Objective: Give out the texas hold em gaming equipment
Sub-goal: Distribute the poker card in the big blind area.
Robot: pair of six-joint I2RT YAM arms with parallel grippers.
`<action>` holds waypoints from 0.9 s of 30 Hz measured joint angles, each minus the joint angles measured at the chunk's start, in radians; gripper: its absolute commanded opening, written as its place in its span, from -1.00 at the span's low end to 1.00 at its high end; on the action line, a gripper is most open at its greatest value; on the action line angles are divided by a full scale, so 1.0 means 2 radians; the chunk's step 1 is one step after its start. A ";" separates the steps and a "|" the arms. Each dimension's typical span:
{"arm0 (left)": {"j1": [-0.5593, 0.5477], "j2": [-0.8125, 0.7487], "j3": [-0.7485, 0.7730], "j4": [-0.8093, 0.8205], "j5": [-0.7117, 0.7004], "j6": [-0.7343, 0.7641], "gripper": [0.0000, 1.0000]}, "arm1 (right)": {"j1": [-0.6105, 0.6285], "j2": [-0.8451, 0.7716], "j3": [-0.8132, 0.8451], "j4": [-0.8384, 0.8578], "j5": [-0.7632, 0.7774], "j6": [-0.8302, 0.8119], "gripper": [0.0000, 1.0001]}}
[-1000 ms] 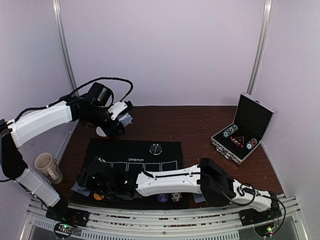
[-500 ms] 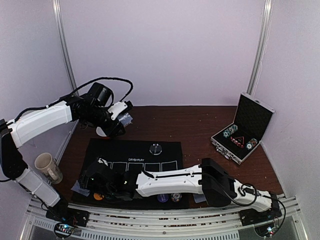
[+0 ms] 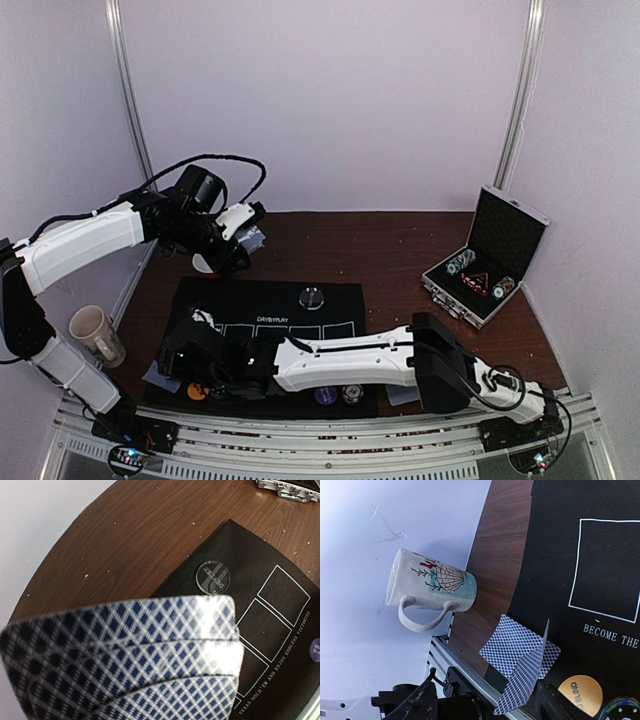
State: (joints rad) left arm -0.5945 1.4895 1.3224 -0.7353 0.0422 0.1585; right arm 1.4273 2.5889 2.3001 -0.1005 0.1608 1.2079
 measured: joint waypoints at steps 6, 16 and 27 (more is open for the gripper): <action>0.000 -0.003 0.000 0.000 0.001 0.000 -0.05 | -0.002 0.000 -0.007 0.005 -0.003 0.004 -0.40; 0.000 -0.005 0.000 0.000 0.002 0.000 -0.04 | -0.008 0.000 -0.019 0.008 -0.006 0.015 -1.00; 0.000 -0.010 0.000 0.000 0.002 0.002 -0.05 | -0.015 0.020 0.011 0.011 -0.030 0.013 -1.00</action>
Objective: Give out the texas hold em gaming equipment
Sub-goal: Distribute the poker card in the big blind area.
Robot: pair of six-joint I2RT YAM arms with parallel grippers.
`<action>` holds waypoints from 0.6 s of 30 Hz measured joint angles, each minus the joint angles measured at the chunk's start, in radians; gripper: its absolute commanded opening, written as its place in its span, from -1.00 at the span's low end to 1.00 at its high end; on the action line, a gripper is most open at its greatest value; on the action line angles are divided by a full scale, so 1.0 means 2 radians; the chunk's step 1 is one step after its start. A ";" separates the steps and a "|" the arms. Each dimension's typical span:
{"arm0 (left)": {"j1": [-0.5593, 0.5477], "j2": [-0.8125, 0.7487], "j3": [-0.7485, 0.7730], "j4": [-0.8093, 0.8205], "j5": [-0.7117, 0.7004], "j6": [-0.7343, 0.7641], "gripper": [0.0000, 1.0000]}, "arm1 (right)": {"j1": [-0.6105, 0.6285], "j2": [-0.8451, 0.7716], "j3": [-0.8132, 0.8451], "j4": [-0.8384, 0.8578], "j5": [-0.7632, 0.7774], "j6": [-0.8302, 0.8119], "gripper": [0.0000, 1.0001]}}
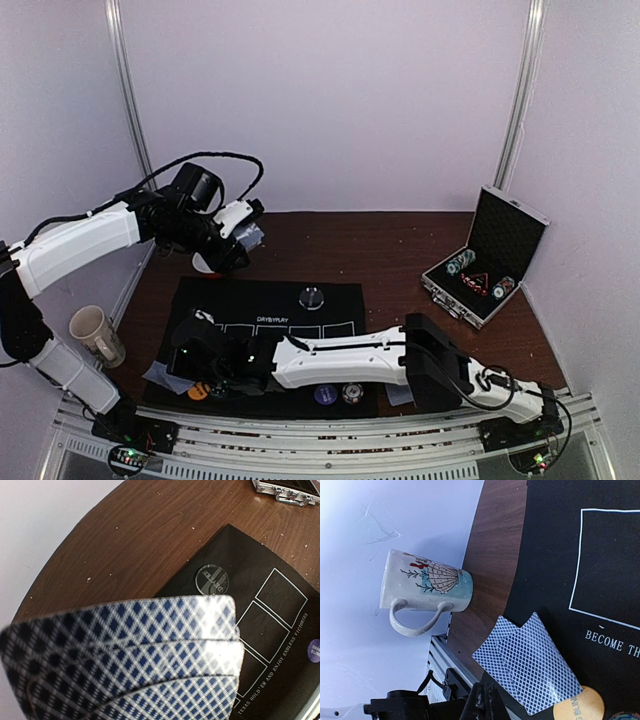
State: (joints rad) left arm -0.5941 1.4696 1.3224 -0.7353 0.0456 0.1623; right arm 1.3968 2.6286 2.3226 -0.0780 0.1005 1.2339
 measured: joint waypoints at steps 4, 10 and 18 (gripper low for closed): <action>0.000 -0.002 0.000 0.000 0.000 0.000 -0.05 | -0.004 0.020 0.008 0.003 -0.019 0.001 -1.00; 0.000 -0.002 0.000 0.000 0.000 0.000 -0.04 | -0.006 0.032 0.022 -0.012 -0.023 -0.040 -1.00; 0.000 -0.002 0.000 0.000 -0.001 0.001 -0.04 | -0.007 -0.039 -0.058 0.005 -0.040 -0.138 -0.90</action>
State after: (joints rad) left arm -0.5941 1.4654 1.3224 -0.7353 0.0441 0.1638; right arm 1.3830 2.5500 2.2066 -0.0673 0.0200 0.9573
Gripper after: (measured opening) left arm 0.482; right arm 0.025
